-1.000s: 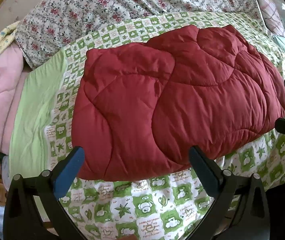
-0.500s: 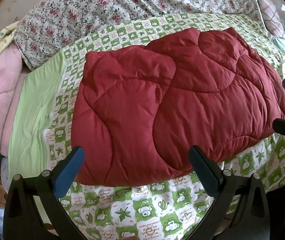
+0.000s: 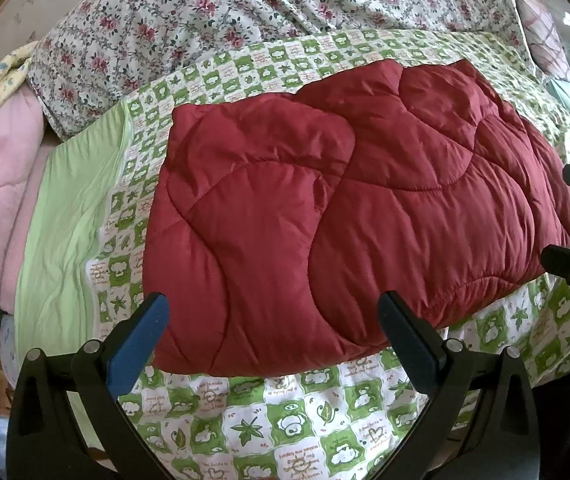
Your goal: Fold large clothes
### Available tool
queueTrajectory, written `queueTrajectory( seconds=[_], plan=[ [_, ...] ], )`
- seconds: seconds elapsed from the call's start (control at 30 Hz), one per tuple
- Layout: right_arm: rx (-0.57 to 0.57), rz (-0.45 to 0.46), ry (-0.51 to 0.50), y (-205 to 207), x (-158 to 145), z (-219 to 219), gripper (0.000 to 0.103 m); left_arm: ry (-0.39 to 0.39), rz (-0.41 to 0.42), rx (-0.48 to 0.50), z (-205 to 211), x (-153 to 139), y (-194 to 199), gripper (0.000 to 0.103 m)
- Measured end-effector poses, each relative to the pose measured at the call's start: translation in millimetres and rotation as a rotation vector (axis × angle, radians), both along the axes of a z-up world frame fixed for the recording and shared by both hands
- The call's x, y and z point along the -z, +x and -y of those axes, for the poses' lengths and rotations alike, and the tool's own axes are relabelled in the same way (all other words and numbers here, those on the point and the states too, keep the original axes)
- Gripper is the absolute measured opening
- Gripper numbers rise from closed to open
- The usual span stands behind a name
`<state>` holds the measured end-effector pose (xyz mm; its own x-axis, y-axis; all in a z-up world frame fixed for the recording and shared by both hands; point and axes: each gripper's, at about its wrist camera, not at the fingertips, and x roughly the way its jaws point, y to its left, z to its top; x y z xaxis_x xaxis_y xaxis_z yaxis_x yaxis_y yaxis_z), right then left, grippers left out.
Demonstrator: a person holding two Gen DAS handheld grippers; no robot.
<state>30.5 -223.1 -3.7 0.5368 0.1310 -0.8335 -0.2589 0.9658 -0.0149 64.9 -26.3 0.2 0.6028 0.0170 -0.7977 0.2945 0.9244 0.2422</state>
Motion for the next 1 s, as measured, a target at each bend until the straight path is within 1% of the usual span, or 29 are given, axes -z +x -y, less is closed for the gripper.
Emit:
queueTrajectory(
  seconds=[0.77, 1.0],
  plan=[
    [-0.005, 0.012, 0.001, -0.5, -3.7, 0.7, 0.102, -0.015, 0.010, -0.002, -2.0, -5.6, 0.3, 0.103],
    [-0.009, 0.014, 0.000, -0.9, -5.9, 0.2, 0.102, -0.011, 0.027, 0.003, -0.3, -8.3, -1.8, 0.103]
  ],
)
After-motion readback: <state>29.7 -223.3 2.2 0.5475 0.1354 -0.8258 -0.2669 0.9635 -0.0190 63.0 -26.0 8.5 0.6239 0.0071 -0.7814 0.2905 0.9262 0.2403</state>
